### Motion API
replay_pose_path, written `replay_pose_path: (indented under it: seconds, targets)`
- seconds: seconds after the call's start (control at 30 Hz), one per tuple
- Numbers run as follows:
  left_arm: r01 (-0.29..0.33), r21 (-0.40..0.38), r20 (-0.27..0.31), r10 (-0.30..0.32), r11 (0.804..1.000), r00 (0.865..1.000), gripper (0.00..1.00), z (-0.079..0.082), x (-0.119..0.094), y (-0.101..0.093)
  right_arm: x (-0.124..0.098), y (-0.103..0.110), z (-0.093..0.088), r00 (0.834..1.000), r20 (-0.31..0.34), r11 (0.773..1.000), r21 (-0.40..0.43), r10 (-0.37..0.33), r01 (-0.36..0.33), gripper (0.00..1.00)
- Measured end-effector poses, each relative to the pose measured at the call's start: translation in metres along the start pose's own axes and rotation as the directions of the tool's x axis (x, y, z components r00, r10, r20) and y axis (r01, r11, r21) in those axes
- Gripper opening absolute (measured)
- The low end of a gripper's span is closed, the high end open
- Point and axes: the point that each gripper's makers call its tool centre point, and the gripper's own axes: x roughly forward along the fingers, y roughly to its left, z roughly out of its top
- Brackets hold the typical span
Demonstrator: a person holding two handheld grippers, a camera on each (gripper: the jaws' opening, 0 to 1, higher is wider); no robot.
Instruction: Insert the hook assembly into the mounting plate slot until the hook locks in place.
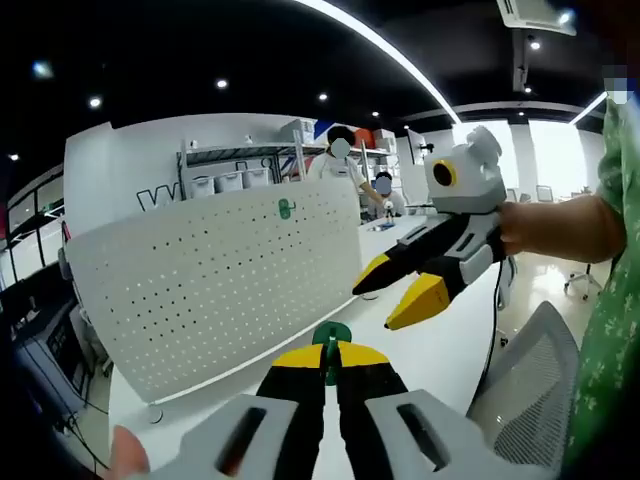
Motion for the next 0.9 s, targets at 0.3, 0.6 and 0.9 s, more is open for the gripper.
replay_pose_path:
  seconds: [0.3, 0.6, 0.9]
  targets:
    - [-0.041, -0.116, 0.047, 0.047, 0.992, 0.998, 0.02, 0.006, 0.006, 0.003, -0.013, 0.000, 0.015, 0.994, 0.113, 1.000, 0.021, 0.001, -0.004, 0.86]
    - [-0.149, -0.230, 0.143, 0.185, 0.962, 0.972, 0.02, 0.028, 0.013, 0.017, -0.025, -0.012, 0.022, 0.988, 0.150, 0.998, 0.054, -0.031, 0.023, 0.90]
    - [-0.264, -0.337, 0.204, 0.344, 0.904, 0.917, 0.02, 0.049, 0.036, 0.037, -0.037, -0.025, 0.033, 0.984, 0.173, 1.000, 0.016, -0.028, 0.026, 0.90]
